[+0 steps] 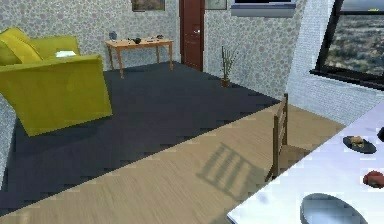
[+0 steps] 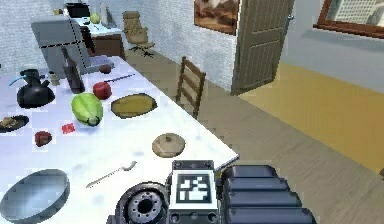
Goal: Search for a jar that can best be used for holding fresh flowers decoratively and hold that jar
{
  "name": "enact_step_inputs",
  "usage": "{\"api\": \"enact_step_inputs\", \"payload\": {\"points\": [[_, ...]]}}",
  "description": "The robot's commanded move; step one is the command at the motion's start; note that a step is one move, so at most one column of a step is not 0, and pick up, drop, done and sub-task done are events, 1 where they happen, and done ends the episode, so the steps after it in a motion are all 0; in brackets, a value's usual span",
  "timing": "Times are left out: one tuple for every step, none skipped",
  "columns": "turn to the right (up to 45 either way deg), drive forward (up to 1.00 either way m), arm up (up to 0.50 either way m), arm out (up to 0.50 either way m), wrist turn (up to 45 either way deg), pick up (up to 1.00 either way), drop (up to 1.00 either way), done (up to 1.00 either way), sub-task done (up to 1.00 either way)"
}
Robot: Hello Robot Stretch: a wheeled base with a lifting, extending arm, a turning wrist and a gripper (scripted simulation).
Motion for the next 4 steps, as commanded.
{"api": "enact_step_inputs", "payload": {"points": [[0.0,0.00,0.00,0.32,0.0,0.00,0.00,0.00,0.00],[0.0,0.00,0.00,0.00,45.0,0.00,0.00,0.00,0.00],[0.0,0.00,0.00,0.00,45.0,0.00,0.00,0.00,0.00],[0.0,0.00,0.00,0.00,45.0,0.00,0.00,0.00,0.00]]}}
